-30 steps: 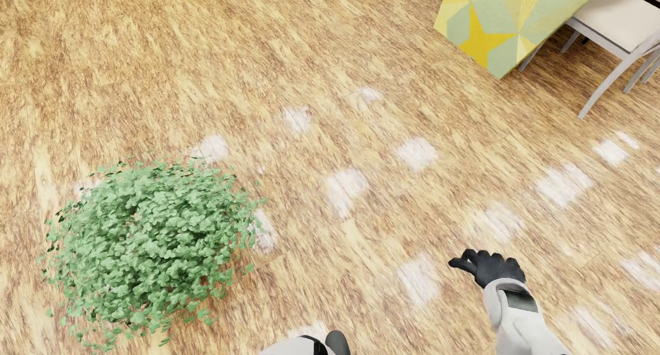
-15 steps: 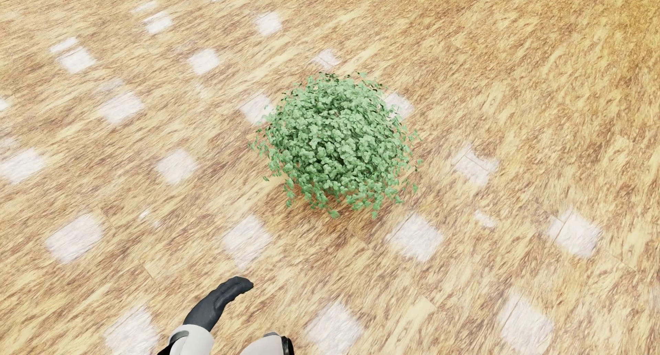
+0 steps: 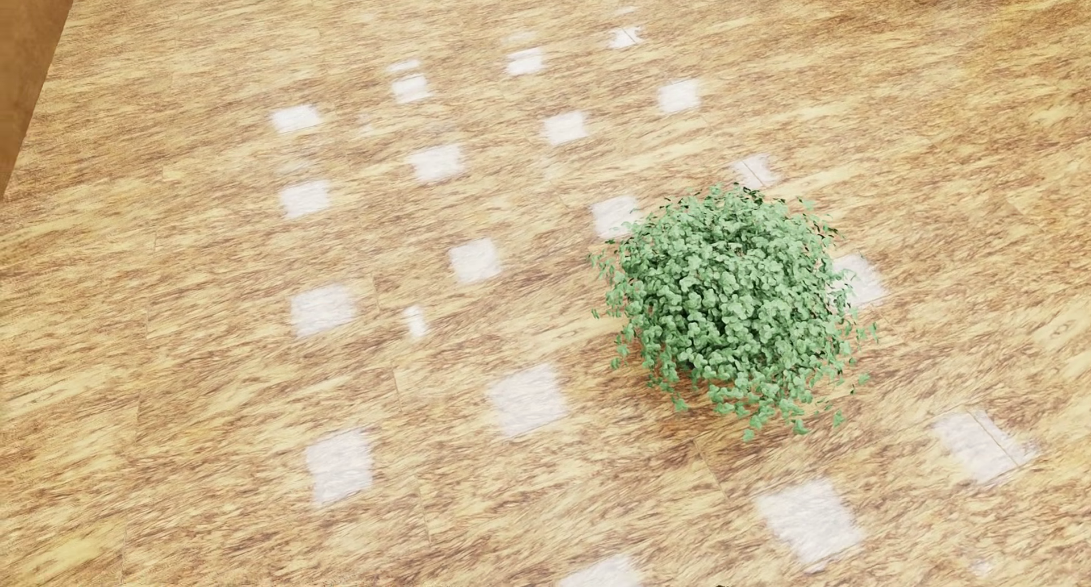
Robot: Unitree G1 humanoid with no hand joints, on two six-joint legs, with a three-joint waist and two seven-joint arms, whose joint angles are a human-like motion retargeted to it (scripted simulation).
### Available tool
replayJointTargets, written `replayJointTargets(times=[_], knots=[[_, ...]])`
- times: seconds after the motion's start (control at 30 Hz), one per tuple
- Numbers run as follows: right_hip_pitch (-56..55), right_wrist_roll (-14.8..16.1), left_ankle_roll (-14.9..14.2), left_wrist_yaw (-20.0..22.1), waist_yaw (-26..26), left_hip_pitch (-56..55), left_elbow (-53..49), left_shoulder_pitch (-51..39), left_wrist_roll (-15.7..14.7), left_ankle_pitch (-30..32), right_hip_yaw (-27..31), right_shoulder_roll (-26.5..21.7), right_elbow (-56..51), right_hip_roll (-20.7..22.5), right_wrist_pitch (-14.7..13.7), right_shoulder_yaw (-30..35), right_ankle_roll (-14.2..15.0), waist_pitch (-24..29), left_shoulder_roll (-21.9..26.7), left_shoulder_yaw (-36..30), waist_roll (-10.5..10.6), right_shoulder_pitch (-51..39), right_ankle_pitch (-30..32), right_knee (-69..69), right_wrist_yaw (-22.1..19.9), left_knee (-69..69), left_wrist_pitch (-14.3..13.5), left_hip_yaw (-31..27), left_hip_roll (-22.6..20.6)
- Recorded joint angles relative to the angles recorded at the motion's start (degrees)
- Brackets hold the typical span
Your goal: Go to the plant
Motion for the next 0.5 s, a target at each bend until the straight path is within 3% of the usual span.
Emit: replayJointTargets(times=[0.07, 0.1, 0.2, 0.3, 0.37, 0.5], knots=[[1.88, 4.21, -0.77, -3.05, 0.29, 0.96, -1.36, 1.58, -1.11, 1.34, 2.5, 4.96, -1.62, 4.3, -1.51, -4.49, 1.4, -0.44, -0.44, 2.51, -0.52, 0.48, -1.9, -11.79, -7.06, -2.33, 1.42, -1.11, 0.28], [4.02, 4.72, -1.17, -4.88, 0.39, 1.27, -1.96, 2.25, -0.99, 1.91, 1.57, 6.64, -2.25, 6.01, -2.3, -4.14, -0.7, -0.75, -0.42, 3.2, -0.79, 0.13, -1.3, -17.8, -8.55, -3.37, 2.14, -1.53, 0.67], [10.25, 0.17, -2.3, -6.55, 0.55, 0.7, -2.7, 3.65, 0.83, 2.41, -2.58, 8.53, -1.84, 10.05, -2.82, 3.68, -2.63, -1.3, -0.31, 5.57, -1.01, -3.99, -1.18, -29.78, -6.36, -2.85, 2.95, -2.22, 2.95], [11.87, -1.84, -3.39, -3.51, 1.36, 0.09, -2.17, 2.59, -1.98, 2.05, -2.8, 8.55, -0.3, 13.96, -2.2, 10.39, -3.58, -1.55, -4.2, 14.99, -0.03, -8.19, 0.95, -34.26, -1.46, -1.34, 5.67, -2.01, 6.21], [11.03, -1.61, -3.98, -3.62, 1.86, 0.16, -2.31, 1.75, -1.56, 1.44, -1.62, 7.21, 0.69, 15.43, -2.31, 13.75, -4.31, -1.5, -5.77, 16.72, 0.52, -10.5, 0.17, -32.92, -0.81, -0.71, 4.81, -1.13, 7.96], [12.11, 2.4, -5.24, -9.13, 1.33, 0.17, -1.66, -0.74, 5.22, 1.72, -2.88, 4.69, 2.97, 17.05, 0.87, 12.66, -5.51, -1.52, -5.07, 10.93, 1.05, -9.28, -0.84, -32.7, -2.21, -0.13, 2.4, -2.38, 9.61]])
